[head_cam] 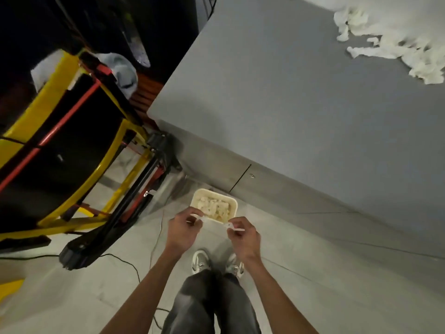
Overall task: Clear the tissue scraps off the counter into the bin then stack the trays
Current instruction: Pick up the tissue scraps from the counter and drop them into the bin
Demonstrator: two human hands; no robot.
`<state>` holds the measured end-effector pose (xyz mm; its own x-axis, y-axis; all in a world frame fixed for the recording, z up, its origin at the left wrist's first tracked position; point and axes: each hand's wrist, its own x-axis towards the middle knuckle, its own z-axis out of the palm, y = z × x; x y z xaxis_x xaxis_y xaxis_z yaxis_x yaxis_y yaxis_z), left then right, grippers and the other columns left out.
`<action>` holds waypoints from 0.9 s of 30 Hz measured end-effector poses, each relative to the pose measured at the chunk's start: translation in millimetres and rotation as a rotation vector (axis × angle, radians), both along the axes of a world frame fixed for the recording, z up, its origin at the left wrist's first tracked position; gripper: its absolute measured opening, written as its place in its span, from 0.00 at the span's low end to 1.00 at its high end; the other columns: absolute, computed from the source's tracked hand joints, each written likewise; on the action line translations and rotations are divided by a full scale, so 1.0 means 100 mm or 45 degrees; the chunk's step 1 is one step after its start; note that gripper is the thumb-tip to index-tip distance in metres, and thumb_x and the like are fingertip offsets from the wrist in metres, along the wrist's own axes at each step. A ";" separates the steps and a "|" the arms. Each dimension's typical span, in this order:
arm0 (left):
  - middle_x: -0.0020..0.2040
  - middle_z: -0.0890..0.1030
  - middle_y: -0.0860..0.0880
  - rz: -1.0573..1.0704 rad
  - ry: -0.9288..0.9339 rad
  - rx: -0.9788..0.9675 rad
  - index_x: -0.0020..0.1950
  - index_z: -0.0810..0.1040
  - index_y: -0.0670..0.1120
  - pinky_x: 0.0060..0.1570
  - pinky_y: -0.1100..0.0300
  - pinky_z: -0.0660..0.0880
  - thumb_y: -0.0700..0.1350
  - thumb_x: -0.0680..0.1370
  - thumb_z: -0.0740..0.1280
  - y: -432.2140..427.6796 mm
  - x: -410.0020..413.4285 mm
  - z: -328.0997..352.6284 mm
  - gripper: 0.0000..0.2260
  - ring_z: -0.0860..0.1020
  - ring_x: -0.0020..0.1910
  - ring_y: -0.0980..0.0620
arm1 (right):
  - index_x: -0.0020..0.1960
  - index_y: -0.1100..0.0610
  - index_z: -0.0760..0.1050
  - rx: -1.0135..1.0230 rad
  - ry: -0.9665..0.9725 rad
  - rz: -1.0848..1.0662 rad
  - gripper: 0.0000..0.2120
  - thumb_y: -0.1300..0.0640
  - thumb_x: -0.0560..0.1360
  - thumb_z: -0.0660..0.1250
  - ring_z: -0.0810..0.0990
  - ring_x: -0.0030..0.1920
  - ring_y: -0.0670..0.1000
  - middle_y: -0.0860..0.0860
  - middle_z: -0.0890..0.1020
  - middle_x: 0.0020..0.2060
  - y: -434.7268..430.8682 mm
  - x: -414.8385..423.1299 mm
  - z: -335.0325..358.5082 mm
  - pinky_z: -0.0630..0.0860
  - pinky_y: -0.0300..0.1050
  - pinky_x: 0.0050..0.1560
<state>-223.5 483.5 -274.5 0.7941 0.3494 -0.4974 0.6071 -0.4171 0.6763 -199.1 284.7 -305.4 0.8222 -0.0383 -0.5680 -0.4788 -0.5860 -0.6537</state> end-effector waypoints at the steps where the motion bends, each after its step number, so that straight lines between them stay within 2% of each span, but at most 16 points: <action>1: 0.41 0.86 0.56 0.018 0.015 0.020 0.49 0.84 0.55 0.49 0.54 0.83 0.41 0.75 0.75 0.00 0.00 -0.22 0.09 0.85 0.40 0.58 | 0.53 0.46 0.82 -0.031 0.017 0.010 0.08 0.57 0.77 0.74 0.86 0.49 0.45 0.43 0.87 0.49 0.04 0.01 -0.20 0.80 0.30 0.49; 3: 0.44 0.87 0.54 0.032 0.031 0.052 0.51 0.86 0.52 0.53 0.56 0.82 0.43 0.75 0.76 -0.01 0.05 -0.67 0.07 0.85 0.43 0.56 | 0.55 0.48 0.82 -0.089 0.033 0.036 0.07 0.56 0.77 0.73 0.86 0.48 0.46 0.44 0.87 0.50 0.10 0.07 -0.63 0.77 0.25 0.45; 5: 0.47 0.88 0.52 0.014 0.061 0.094 0.52 0.86 0.49 0.52 0.62 0.78 0.45 0.77 0.75 -0.01 0.11 -1.14 0.05 0.85 0.46 0.53 | 0.56 0.49 0.81 -0.144 0.041 0.082 0.07 0.55 0.78 0.73 0.86 0.49 0.47 0.45 0.87 0.50 0.12 0.13 -1.11 0.72 0.21 0.42; 7: 0.47 0.88 0.49 -0.022 0.081 0.140 0.52 0.87 0.47 0.49 0.62 0.77 0.47 0.78 0.72 -0.02 0.17 -1.63 0.07 0.85 0.47 0.49 | 0.56 0.49 0.80 -0.193 0.032 0.158 0.06 0.54 0.79 0.72 0.87 0.49 0.50 0.48 0.88 0.50 0.15 0.20 -1.57 0.77 0.30 0.45; 8: 0.47 0.88 0.47 -0.043 0.081 0.154 0.52 0.87 0.46 0.50 0.59 0.78 0.46 0.77 0.72 -0.01 0.19 -1.90 0.08 0.86 0.47 0.46 | 0.56 0.50 0.80 -0.224 0.024 0.209 0.06 0.55 0.79 0.71 0.87 0.50 0.52 0.50 0.88 0.50 0.16 0.24 -1.78 0.80 0.38 0.49; 10: 0.49 0.88 0.43 -0.124 0.099 0.183 0.53 0.87 0.43 0.53 0.54 0.81 0.41 0.76 0.72 0.01 0.25 -2.40 0.08 0.86 0.47 0.42 | 0.58 0.52 0.80 -0.291 0.012 0.338 0.08 0.58 0.79 0.68 0.85 0.54 0.57 0.55 0.86 0.53 0.18 0.35 -2.18 0.80 0.46 0.54; 12: 0.52 0.86 0.40 -0.223 0.145 0.224 0.57 0.86 0.41 0.55 0.50 0.81 0.39 0.77 0.71 0.01 0.31 -2.82 0.10 0.84 0.50 0.40 | 0.62 0.53 0.78 -0.359 0.029 0.488 0.12 0.59 0.80 0.64 0.81 0.59 0.60 0.58 0.83 0.57 0.19 0.44 -2.51 0.79 0.51 0.58; 16: 0.63 0.81 0.39 -0.362 0.250 0.254 0.67 0.80 0.42 0.62 0.53 0.75 0.41 0.80 0.66 0.00 0.41 -3.49 0.16 0.79 0.60 0.41 | 0.66 0.52 0.74 -0.500 0.052 0.750 0.16 0.62 0.80 0.59 0.81 0.58 0.62 0.59 0.78 0.62 0.21 0.58 -3.10 0.81 0.54 0.60; 20: 0.73 0.73 0.39 -0.621 0.336 0.209 0.78 0.67 0.40 0.70 0.55 0.65 0.41 0.82 0.64 -0.08 0.45 -3.71 0.24 0.69 0.72 0.40 | 0.75 0.50 0.70 -0.563 0.114 0.922 0.23 0.62 0.81 0.61 0.81 0.63 0.62 0.58 0.76 0.68 0.22 0.64 -3.45 0.79 0.55 0.64; 24: 0.74 0.71 0.40 -0.588 0.290 0.252 0.80 0.65 0.42 0.71 0.53 0.67 0.42 0.83 0.64 -0.10 0.42 -3.58 0.25 0.69 0.73 0.41 | 0.76 0.52 0.69 -0.589 0.086 0.868 0.24 0.61 0.81 0.63 0.82 0.62 0.61 0.58 0.78 0.66 0.23 0.59 -3.28 0.81 0.54 0.61; 27: 0.73 0.73 0.41 -0.565 0.258 0.283 0.79 0.66 0.43 0.69 0.50 0.70 0.44 0.83 0.64 -0.05 0.37 -3.16 0.25 0.72 0.71 0.41 | 0.73 0.51 0.70 -0.596 -0.011 0.818 0.22 0.59 0.80 0.63 0.83 0.60 0.61 0.57 0.80 0.64 0.25 0.56 -2.86 0.82 0.55 0.57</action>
